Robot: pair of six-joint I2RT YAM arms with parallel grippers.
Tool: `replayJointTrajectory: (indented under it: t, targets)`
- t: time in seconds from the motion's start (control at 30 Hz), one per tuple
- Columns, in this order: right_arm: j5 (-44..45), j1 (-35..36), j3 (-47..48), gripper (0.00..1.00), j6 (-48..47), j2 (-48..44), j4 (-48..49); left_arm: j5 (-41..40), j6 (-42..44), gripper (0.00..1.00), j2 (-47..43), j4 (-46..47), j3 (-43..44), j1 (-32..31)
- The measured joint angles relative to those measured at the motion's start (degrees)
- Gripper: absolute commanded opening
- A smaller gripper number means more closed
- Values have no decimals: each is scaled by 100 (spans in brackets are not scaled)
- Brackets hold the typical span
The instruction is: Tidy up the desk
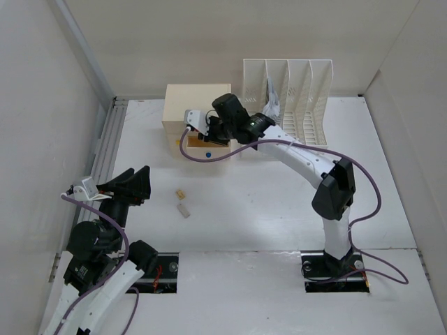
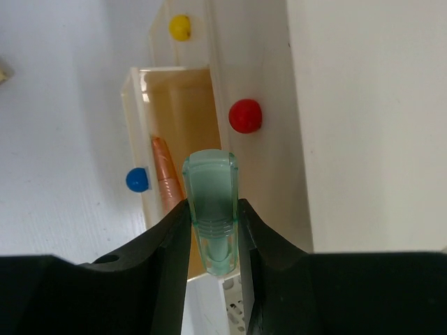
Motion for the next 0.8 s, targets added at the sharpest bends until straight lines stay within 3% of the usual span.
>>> replayJointTrajectory:
  t: [0.07,0.1,0.2,0.53,0.67,0.7,0.8]
  targets:
    - [103,-37,0,10,4,57,24,0,0,57,0,0,0,0]
    - [162,-46,0,25,4,76,35,0,0,57,0,0,0,0]
    - [223,-114,0,39,9,142,66,0,0,57,0,2,0,0]
    - [138,-146,-52,42,46,155,146,0,0,57,0,0,0,0]
    - [22,-149,-127,31,63,153,146,0,0,57,0,0,0,0]
    - [-66,-151,-151,19,70,144,151,0,0,57,0,0,0,0]
    - [-560,-151,-256,0,103,79,144,0,0,57,0,0,0,0]
